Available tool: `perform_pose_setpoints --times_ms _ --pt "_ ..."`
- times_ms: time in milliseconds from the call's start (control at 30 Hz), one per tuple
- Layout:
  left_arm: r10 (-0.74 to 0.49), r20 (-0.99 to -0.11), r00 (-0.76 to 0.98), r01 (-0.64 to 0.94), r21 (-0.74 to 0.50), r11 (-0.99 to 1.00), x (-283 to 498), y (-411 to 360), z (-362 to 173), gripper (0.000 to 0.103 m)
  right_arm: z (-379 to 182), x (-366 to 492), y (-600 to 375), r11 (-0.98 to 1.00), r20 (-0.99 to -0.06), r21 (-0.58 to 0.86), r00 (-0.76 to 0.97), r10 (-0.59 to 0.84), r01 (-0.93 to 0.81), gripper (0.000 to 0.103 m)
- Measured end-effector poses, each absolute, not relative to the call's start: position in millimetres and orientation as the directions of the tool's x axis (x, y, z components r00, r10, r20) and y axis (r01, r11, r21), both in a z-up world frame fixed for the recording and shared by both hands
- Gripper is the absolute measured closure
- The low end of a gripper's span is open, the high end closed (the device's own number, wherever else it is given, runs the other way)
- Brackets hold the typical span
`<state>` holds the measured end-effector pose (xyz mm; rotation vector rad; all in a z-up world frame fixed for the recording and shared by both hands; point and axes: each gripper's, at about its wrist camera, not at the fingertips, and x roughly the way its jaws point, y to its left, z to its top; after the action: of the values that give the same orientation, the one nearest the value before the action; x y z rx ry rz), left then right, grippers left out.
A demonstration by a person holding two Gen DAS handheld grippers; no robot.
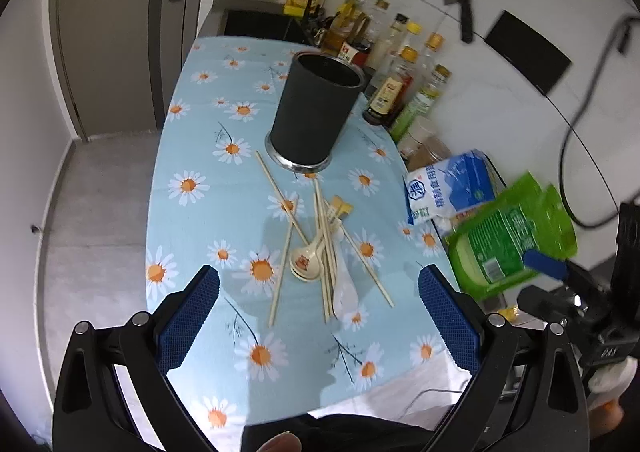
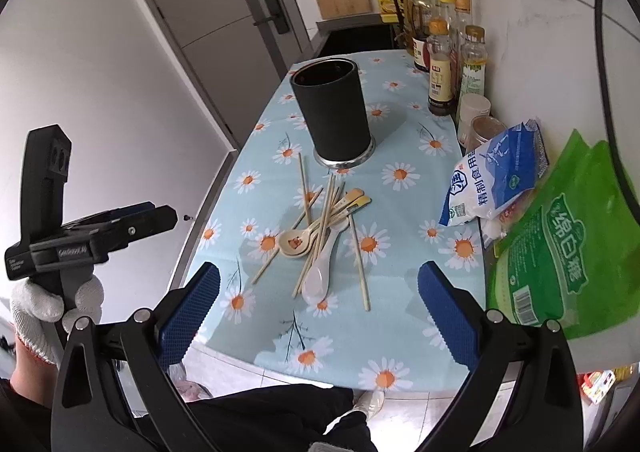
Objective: Organize utensils
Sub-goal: 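Lower the left tool onto a wooden chopstick and close on it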
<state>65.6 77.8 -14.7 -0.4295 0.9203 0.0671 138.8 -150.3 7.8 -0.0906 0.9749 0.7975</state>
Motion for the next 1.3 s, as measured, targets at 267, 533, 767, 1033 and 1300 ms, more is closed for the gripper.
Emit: perform_pose_setpoints --times_ms 267,533,767,1033,1300 --pt "-0.158 -0.794 0.587 -0.278 -0.381 0.882 110 124 -47 0.007 -15 157 -125 0.750 -0.783 0.286 0.306 0.542 -0.596 0.007" --pt "-0.245 -0.812 0.529 -0.299 -0.449 0.842 160 149 -90 0.015 -50 171 -101 0.761 -0.814 0.329 0.240 0.529 -0.559 0.023" --pt "-0.271 -0.842 0.466 -0.351 -0.457 0.818 199 157 -122 0.027 -76 185 -93 0.759 -0.821 0.392 0.173 0.543 -0.520 0.037" --pt "-0.262 -0.884 0.388 -0.359 -0.406 0.840 238 147 -148 0.041 -95 210 -94 0.705 -0.768 0.557 0.051 0.639 -0.439 0.048" --pt "-0.198 -0.932 0.302 -0.408 -0.314 0.857 266 146 -176 0.064 -102 222 -102 0.696 -0.750 0.595 0.035 0.661 -0.401 0.061"
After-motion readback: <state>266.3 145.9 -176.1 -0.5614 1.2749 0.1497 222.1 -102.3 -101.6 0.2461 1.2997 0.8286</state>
